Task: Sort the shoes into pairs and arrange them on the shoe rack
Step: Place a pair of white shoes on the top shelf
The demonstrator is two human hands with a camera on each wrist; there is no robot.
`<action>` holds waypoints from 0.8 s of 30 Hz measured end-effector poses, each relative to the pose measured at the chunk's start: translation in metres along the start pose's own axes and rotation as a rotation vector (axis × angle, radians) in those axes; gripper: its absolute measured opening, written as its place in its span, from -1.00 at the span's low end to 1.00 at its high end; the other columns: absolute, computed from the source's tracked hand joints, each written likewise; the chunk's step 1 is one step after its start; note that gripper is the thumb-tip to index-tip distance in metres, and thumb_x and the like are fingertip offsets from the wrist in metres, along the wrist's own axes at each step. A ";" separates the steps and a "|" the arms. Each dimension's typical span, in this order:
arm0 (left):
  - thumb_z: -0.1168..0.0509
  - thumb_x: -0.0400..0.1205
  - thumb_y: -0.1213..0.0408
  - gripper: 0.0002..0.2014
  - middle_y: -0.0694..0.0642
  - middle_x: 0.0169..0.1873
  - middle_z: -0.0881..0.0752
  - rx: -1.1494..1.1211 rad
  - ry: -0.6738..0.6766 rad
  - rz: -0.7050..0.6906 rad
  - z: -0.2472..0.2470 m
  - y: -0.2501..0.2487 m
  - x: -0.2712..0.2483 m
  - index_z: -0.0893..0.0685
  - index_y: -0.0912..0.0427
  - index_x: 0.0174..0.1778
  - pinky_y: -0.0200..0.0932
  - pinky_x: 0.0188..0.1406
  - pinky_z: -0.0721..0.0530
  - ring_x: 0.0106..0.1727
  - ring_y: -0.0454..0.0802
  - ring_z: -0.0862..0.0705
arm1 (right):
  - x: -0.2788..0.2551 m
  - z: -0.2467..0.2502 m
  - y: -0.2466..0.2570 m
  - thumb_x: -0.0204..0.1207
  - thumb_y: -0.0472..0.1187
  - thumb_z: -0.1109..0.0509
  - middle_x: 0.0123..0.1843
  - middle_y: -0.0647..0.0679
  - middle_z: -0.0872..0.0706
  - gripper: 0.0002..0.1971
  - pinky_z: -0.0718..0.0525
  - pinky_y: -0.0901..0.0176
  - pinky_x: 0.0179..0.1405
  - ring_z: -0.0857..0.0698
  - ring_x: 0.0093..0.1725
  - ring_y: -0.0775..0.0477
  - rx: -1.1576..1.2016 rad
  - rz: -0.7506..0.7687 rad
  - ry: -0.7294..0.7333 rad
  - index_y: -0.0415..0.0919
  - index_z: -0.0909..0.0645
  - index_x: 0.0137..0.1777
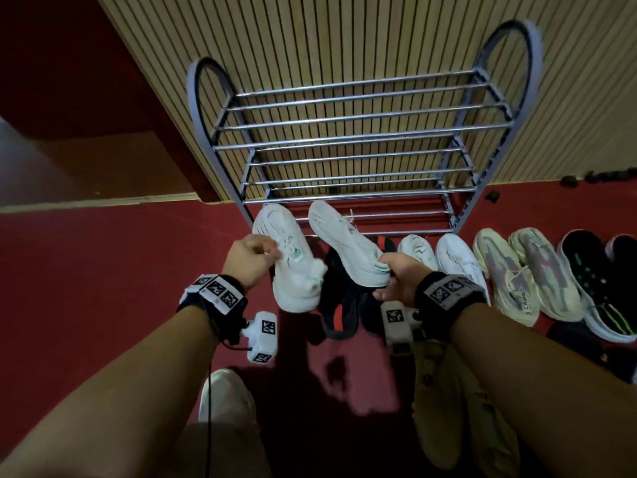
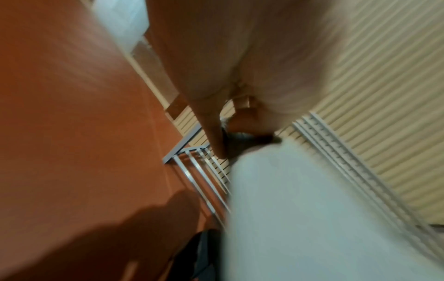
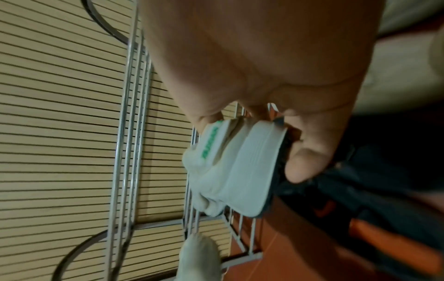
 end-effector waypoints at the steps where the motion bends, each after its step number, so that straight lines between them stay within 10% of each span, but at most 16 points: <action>1: -0.31 0.38 0.54 -0.85 0.03 -0.14 -0.76 -0.025 -0.004 0.026 -0.001 0.003 -0.001 -0.78 0.31 -0.36 -0.15 -0.03 -0.67 -0.08 -0.07 -0.71 | 0.002 -0.006 -0.001 0.68 -0.22 -0.12 -0.36 -0.11 -0.65 -0.81 -0.57 0.17 -0.51 -0.60 -0.46 -0.05 0.001 -0.008 0.027 -0.23 -0.56 0.03; 7: -0.41 0.33 0.71 -0.68 0.02 -0.28 -0.78 -0.067 0.066 0.181 -0.007 0.043 -0.004 -0.55 0.18 -0.40 -0.10 -0.23 -0.74 -0.22 0.00 -0.72 | 0.020 -0.045 -0.018 0.70 -0.22 -0.12 -0.69 -0.02 -0.56 -0.72 -0.55 0.19 -0.57 -0.51 -0.77 0.06 -0.036 -0.110 0.154 -0.23 -0.49 -0.25; 15: -0.20 0.41 0.78 -0.63 0.20 -0.07 -0.81 -0.228 -0.002 0.374 -0.002 0.114 0.010 -0.56 0.15 -0.33 0.43 -0.06 -0.74 -0.06 0.26 -0.75 | 0.049 -0.090 -0.048 0.58 -0.25 -0.27 -0.27 -0.09 -0.63 -0.90 -0.63 0.06 -0.30 -0.63 -0.26 -0.06 -0.165 -0.185 0.184 -0.17 -0.59 -0.14; 24: -0.15 0.44 0.82 -0.69 0.16 -0.21 -0.70 -0.200 -0.014 0.378 -0.016 0.128 0.027 -0.50 0.29 -0.23 -0.17 -0.50 -0.70 -0.31 0.13 -0.65 | 0.082 -0.115 -0.085 0.55 -0.23 -0.43 0.37 -0.22 -0.57 -0.32 -0.80 -0.07 -0.22 -0.70 0.21 -0.31 -0.262 -0.130 0.084 -0.19 -0.17 0.59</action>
Point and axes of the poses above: each hand's wrist, its own x-axis towards the middle knuckle, its own z-axis out of the back of the hand, y = z × x, the point moved 3 cm from there along x, towards the middle knuckle
